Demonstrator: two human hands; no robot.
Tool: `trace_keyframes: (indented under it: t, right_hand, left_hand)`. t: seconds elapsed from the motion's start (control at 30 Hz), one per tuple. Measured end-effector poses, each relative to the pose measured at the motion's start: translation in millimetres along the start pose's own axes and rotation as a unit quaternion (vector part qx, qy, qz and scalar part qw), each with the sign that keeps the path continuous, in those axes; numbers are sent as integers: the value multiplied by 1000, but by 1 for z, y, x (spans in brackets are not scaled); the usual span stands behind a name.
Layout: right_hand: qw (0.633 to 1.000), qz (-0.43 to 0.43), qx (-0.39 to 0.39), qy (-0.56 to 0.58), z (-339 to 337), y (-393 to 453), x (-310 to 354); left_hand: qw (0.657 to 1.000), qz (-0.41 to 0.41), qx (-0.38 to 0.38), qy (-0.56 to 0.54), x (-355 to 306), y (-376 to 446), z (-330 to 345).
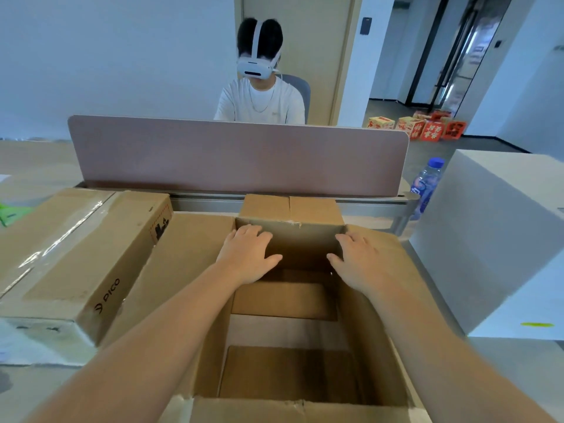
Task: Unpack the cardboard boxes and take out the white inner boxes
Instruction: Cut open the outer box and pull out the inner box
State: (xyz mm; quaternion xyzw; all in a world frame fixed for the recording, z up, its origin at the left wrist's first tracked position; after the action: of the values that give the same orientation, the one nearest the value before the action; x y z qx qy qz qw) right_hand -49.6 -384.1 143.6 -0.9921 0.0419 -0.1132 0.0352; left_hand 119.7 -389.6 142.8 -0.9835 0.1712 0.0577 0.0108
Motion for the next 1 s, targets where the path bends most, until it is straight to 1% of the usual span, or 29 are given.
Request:
trace_keyframes:
  t: [0.23,0.47,0.57,0.7,0.77,0.83,0.9,1.0]
  right_hand:
    - [999,-39,13,12,-10,-52,-3]
    - [992,-105,53,34,11,-131,-12]
    - [988,-133,67,37,22,-168,-13]
    - [981,-161,106,21,39,-211,-17]
    - [977,-172,124,-22,47,-225,-21]
    - [975,-173,126,-67,55,-235,-27]
    - [973,-171,115,-107,63,-240,-34]
    - [969,-179,74,-154,67,-248,-40]
  left_hand:
    - [999,-19,1,-35,-25,-57,-5]
    - [993,-78,12,-84,-47,-157,8]
    - [992,-82,27,-89,-60,-199,19]
    - [995,-63,70,-38,-67,-238,40]
    - [994,-47,99,16,-68,-250,54]
    - [989,-35,124,72,-67,-258,67]
    - [986,-26,122,114,-65,-262,74]
    - [988,-9,80,130,-67,-264,67]
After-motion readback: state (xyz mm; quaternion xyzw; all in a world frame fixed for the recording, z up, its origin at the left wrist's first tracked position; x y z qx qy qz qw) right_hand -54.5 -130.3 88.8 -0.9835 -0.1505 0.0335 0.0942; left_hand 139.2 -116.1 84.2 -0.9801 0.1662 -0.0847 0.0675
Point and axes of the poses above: each hand's wrist, its own y-axis towards the middle knuckle, its own z-axis out of the palm, x = y × z, the point moved 10 cm from there along y, towards the middle knuckle, and after that the axes turned 7 degrees about z, right-handed, at the moved point
